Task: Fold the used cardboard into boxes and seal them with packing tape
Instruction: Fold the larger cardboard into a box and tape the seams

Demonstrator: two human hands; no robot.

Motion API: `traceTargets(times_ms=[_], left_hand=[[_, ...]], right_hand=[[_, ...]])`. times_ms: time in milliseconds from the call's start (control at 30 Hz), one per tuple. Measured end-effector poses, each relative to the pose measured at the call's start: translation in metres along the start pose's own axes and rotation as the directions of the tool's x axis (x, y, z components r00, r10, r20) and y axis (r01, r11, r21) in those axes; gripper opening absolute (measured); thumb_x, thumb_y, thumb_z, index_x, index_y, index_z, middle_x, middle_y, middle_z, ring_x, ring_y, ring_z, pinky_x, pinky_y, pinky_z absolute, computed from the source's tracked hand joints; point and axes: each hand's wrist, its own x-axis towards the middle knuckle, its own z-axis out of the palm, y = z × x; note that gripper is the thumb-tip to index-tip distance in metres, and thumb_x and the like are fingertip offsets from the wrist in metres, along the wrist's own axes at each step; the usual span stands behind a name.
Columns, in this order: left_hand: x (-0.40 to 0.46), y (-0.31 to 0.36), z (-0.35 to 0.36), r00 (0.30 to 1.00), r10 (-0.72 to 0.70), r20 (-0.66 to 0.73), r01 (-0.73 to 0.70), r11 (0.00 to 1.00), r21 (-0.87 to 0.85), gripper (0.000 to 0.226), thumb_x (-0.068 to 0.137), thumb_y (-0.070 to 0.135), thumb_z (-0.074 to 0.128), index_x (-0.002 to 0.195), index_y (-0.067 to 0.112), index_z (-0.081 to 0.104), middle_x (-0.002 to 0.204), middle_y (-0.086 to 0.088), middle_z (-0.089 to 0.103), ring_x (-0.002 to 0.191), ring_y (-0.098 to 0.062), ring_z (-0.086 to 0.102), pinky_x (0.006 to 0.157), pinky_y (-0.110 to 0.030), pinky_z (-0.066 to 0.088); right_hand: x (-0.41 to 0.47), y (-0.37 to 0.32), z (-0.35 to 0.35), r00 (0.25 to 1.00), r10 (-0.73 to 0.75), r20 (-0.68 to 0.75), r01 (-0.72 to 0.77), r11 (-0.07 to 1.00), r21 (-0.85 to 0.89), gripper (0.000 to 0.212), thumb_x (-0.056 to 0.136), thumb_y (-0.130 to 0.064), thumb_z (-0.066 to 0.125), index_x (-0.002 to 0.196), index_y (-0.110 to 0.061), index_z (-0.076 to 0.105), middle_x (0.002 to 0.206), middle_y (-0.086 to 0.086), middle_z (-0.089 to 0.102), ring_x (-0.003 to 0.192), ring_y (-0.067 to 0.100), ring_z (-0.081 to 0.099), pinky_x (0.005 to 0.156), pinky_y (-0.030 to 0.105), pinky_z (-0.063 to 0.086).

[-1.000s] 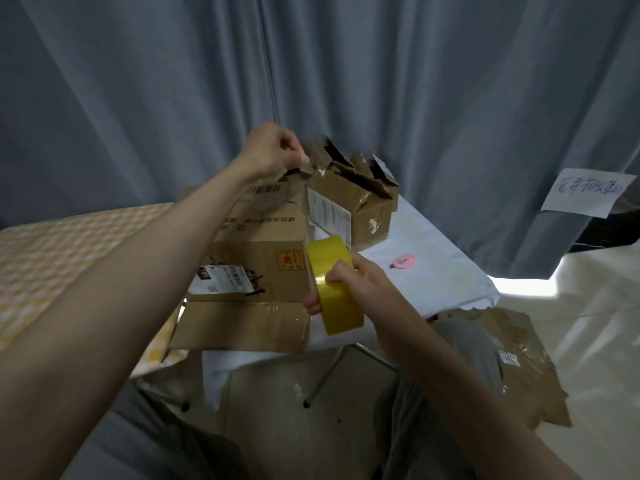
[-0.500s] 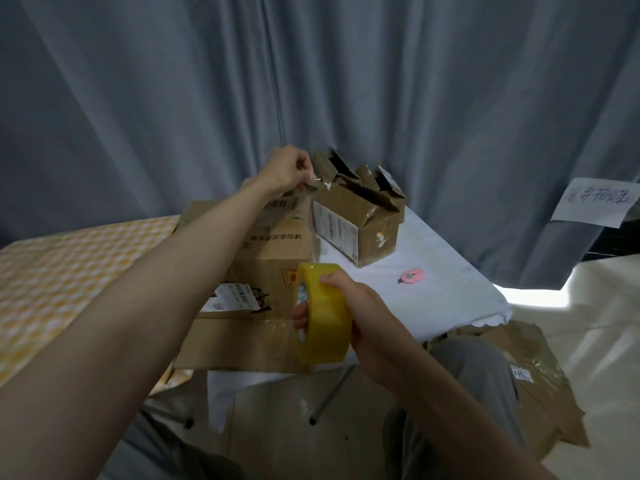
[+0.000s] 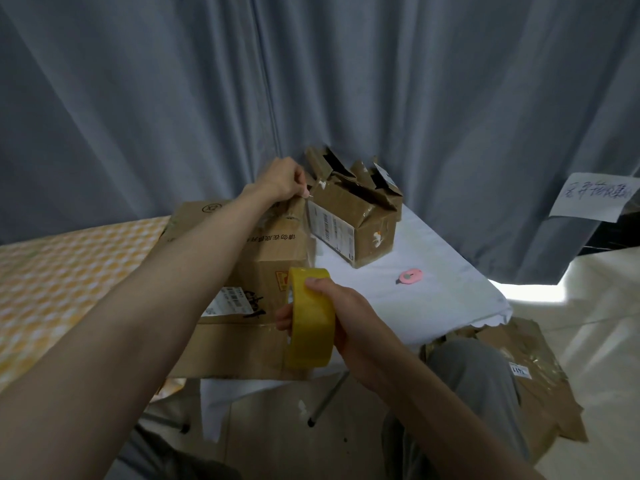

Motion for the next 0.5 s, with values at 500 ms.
traceTargets(times_ms=[500], left_hand=[[0.002, -0.025, 0.015, 0.994, -0.099, 0.054, 0.108, 0.975, -0.195, 0.029, 0.092, 0.036, 0.069, 0.105, 0.010, 0.068, 0.101, 0.000, 0.060, 0.093, -0.015, 0.053, 0.080, -0.027, 0.039]], right_hand=[[0.011, 0.003, -0.006, 0.998, 0.016, -0.061, -0.017, 1.000, -0.020, 0.034, 0.100, -0.038, 0.053, 0.114, -0.009, 0.062, 0.092, 0.012, 0.077, 0.082, 0.021, 0.075, 0.069, 0.026, 0.060]])
